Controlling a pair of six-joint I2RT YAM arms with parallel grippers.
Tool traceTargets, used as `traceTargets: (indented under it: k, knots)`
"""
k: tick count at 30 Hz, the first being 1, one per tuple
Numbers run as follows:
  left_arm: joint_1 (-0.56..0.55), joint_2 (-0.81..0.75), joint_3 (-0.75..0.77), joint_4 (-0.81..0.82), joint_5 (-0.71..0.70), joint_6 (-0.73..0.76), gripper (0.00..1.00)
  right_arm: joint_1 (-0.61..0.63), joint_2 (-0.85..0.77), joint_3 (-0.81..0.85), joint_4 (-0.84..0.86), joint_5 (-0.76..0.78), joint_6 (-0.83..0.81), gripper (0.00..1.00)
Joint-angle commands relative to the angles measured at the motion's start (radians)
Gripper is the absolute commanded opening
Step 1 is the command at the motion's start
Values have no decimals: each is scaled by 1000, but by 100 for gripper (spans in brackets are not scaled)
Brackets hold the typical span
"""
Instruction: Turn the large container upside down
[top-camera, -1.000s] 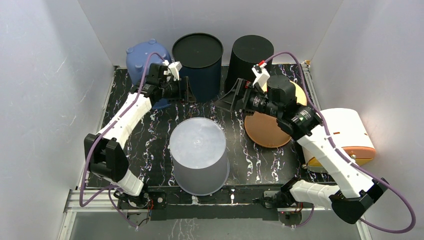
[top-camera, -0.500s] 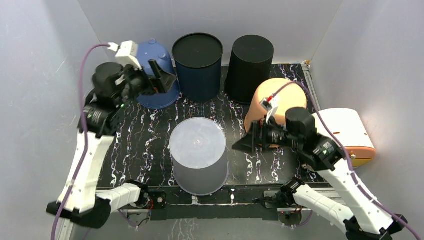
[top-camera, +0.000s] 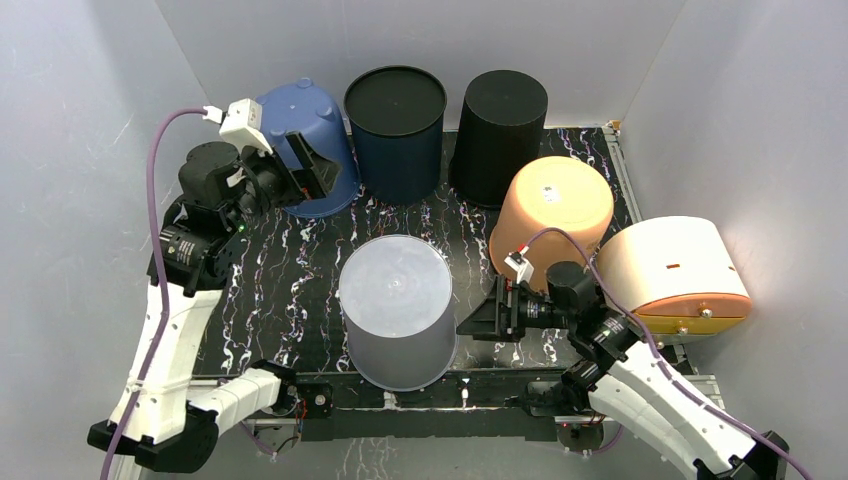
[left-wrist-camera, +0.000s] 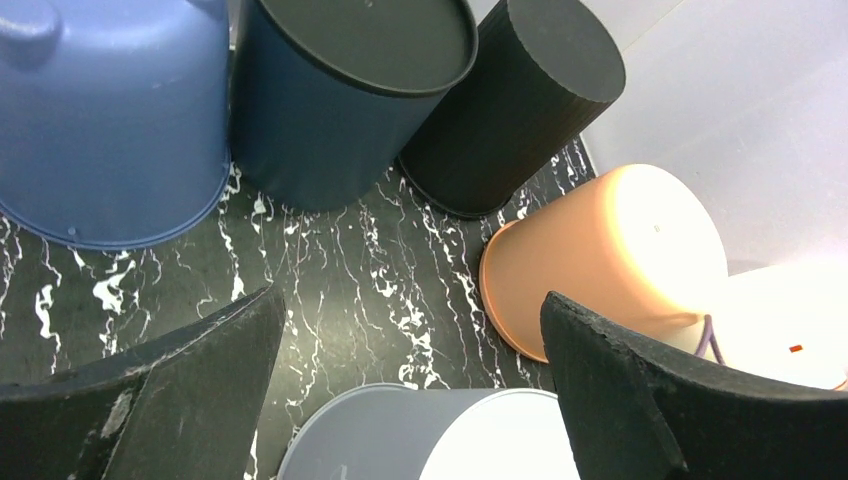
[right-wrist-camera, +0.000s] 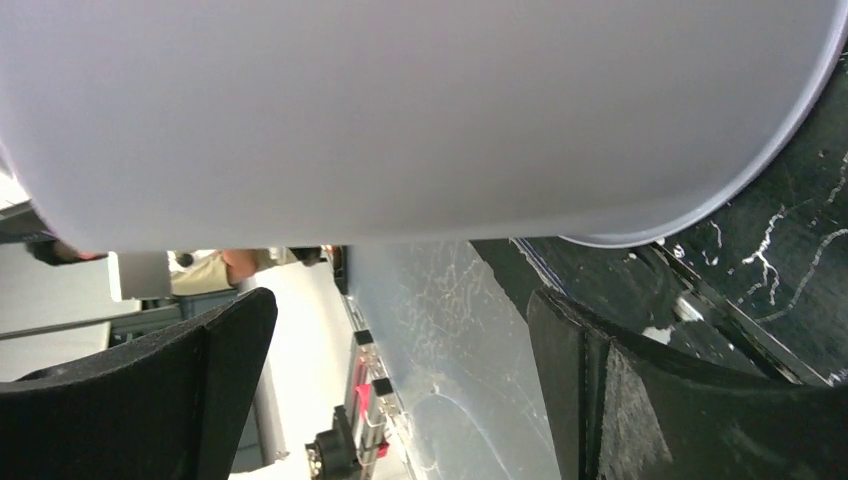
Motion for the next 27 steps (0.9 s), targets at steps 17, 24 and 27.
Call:
traceTargets:
  k: [17,24,27]
  knots:
    - [-2,86,205,-163,38,112,98,148,632,71,993,204,234,98]
    - [-2,79,237,-168,58,150,98,149,720,264,699,209,78,98]
    - [-2,91,239,-161,97,141,98,149,676,398,420,329,-54,98]
